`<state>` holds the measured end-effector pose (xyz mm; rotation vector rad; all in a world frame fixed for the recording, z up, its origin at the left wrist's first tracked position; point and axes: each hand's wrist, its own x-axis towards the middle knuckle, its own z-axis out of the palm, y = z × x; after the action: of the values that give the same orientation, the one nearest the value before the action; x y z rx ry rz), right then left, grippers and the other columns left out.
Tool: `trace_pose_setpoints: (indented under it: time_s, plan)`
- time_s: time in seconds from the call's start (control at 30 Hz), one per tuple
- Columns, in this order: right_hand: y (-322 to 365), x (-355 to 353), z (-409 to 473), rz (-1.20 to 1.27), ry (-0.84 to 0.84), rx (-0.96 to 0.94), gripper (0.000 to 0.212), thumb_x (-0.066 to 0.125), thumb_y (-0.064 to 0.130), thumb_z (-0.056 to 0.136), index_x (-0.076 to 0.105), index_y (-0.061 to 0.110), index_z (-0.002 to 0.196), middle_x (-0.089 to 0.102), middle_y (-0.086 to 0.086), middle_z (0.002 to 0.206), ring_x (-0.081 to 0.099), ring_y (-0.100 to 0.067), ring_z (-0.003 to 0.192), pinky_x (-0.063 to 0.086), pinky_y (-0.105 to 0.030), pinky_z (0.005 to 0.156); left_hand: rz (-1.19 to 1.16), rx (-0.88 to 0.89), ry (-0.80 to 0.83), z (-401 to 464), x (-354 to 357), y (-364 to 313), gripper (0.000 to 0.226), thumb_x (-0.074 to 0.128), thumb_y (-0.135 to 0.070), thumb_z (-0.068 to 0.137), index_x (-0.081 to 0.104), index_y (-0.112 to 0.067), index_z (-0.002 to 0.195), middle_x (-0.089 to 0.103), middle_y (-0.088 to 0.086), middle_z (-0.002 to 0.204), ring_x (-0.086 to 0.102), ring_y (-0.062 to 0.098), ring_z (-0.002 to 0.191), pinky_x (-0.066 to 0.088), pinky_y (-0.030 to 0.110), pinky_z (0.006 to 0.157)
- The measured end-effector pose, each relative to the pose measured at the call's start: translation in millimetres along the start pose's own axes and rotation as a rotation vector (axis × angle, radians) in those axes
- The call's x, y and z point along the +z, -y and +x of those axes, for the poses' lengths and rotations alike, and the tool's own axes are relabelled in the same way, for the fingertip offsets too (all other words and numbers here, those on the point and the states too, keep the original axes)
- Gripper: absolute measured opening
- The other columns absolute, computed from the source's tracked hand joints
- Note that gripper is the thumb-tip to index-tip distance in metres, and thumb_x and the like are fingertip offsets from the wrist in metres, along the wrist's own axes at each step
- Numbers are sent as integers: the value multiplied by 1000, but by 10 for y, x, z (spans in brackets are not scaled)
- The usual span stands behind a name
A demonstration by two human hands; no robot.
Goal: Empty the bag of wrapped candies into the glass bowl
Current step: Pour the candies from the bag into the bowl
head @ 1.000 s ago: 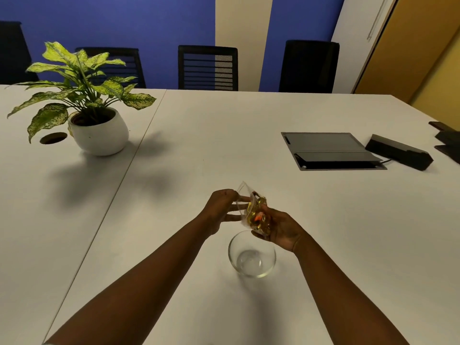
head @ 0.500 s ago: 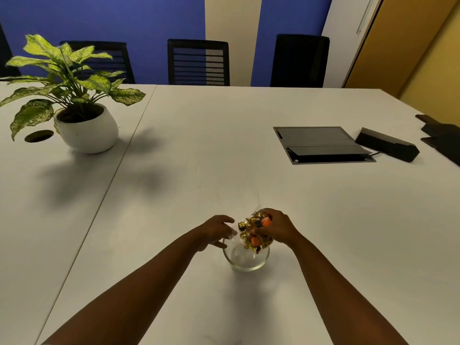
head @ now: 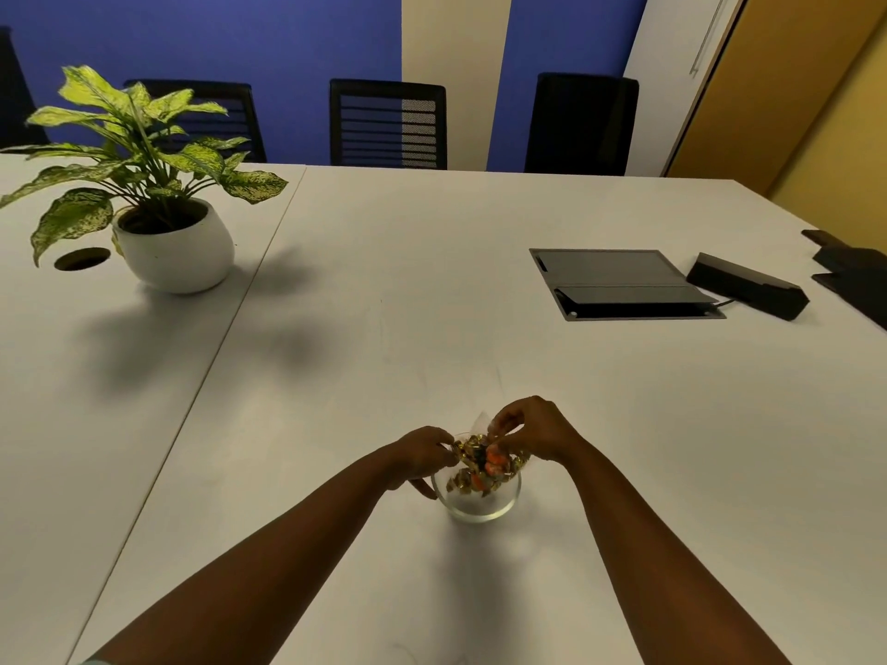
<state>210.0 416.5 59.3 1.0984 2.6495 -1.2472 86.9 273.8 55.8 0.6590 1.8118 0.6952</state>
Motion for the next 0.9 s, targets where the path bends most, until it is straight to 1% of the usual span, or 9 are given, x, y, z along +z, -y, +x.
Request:
trace_pose_setpoints:
  time_s: [0.07,0.13,0.23,0.33,0.47,0.6,0.67,0.8,0.9]
  plan:
    - [10,-26,3,-20,0,-2,20,78,11,71,76,7,90,75,-13,98,67,-21,94,53,-27,73,40,2,-22,4,8,-1,41,53,-9,90,50,-6,131,45,18,139,52,31,116,54,44,85]
    - [18,-41,10,-29,-3,-11,16,76,11,73,77,7,88,76,-14,96,66,-15,82,50,-19,66,94,13,-42,13,26,-8,40,55,-11,89,52,-5,128,45,17,138,51,26,106,54,43,86]
    - [45,-50,14,15,14,-15,16,78,10,72,77,4,87,76,-16,94,61,-8,67,49,-17,60,180,56,-58,24,54,-19,46,56,-13,89,48,-8,134,46,14,139,54,30,118,53,40,88]
    - [87,-66,10,34,21,-25,20,78,11,72,76,3,90,75,-16,97,60,-2,66,49,-14,58,196,81,-69,30,58,-19,49,57,-14,88,47,-10,135,49,12,138,56,30,118,55,36,83]
    - [134,-114,18,6,12,-63,21,78,11,72,76,3,91,75,-15,98,63,-8,75,45,-12,58,147,125,-131,40,37,4,40,62,-13,85,57,-9,124,54,12,132,55,21,100,49,21,58]
    - [210,-191,13,7,-21,-114,18,78,9,72,76,2,89,76,-15,96,69,-18,87,53,-22,75,110,182,-220,70,2,13,30,63,-9,83,63,-10,114,61,11,124,56,16,94,51,21,57]
    - [266,-230,1,25,-32,-141,17,77,8,72,75,2,88,76,-17,93,70,-18,82,55,-24,77,105,225,-271,69,-15,4,27,65,-13,83,65,-9,109,65,10,120,60,17,93,55,24,59]
    - [378,-305,11,28,-62,-193,14,77,8,73,76,4,86,76,-15,87,65,-6,62,47,-6,56,56,311,-353,15,-59,-12,26,67,-22,81,66,-13,106,70,8,111,67,20,97,59,37,65]
    - [441,-328,41,38,-72,-217,14,76,8,73,75,5,86,76,-14,86,62,2,56,42,1,47,12,352,-394,-21,-86,-3,23,66,-23,82,69,-17,104,73,7,107,69,21,96,59,33,58]
